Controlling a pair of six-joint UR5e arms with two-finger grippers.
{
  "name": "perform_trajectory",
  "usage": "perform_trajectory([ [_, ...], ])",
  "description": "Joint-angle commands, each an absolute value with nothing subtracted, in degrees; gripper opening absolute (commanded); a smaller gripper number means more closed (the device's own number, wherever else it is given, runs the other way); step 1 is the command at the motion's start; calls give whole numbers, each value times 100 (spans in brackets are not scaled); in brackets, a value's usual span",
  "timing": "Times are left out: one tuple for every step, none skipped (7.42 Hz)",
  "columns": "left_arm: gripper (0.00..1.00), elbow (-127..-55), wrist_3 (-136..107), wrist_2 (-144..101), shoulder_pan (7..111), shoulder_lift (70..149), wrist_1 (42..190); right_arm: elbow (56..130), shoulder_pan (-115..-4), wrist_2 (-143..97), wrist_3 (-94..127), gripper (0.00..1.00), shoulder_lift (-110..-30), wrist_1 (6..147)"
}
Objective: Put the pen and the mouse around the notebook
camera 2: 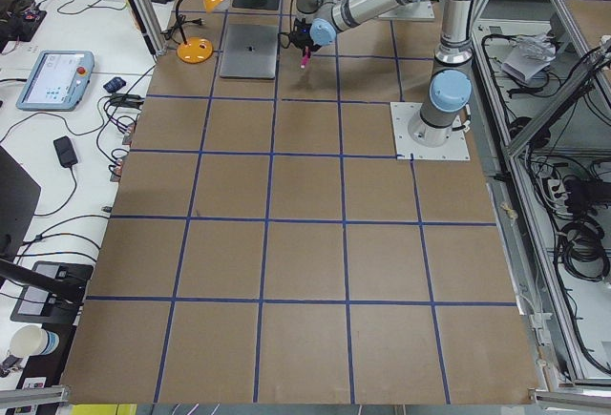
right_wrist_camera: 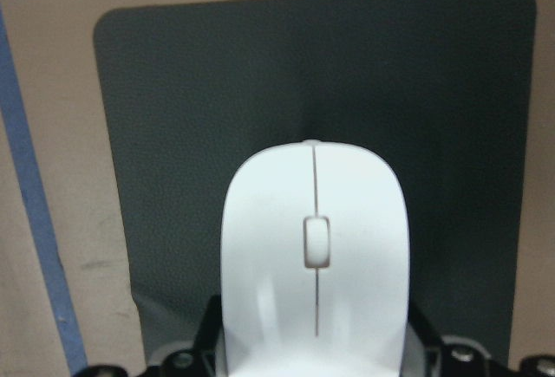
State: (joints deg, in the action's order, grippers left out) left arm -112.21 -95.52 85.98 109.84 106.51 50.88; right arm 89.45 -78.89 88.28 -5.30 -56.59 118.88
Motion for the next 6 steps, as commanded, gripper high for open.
perform_trajectory([
  [0, -10732, -10078, 8753, 11441, 10985, 5571, 8930, -7884, 8894, -519, 100, -5686, 11813],
  [0, -10636, -10473, 8815, 11513, 11134, 5546, 8869, -7884, 8903, -519, 100, -5756, 11630],
  [0, -10443, -10694, 8815, 11531, 11379, 5589, 8851, -7884, 8912, -519, 100, -5861, 11550],
  [0, -10224, -10757, 8815, 11575, 11556, 5703, 8816, -7875, 8912, -519, 100, -6210, 11096],
  [0, -10143, -10810, 8824, 11654, 11601, 5878, 8798, -7875, 8912, -519, 100, -6658, 10613],
  [0, -10256, -10663, 8816, 11646, 11515, 5880, 8789, -7884, 8912, -519, 100, -7071, 10199],
])
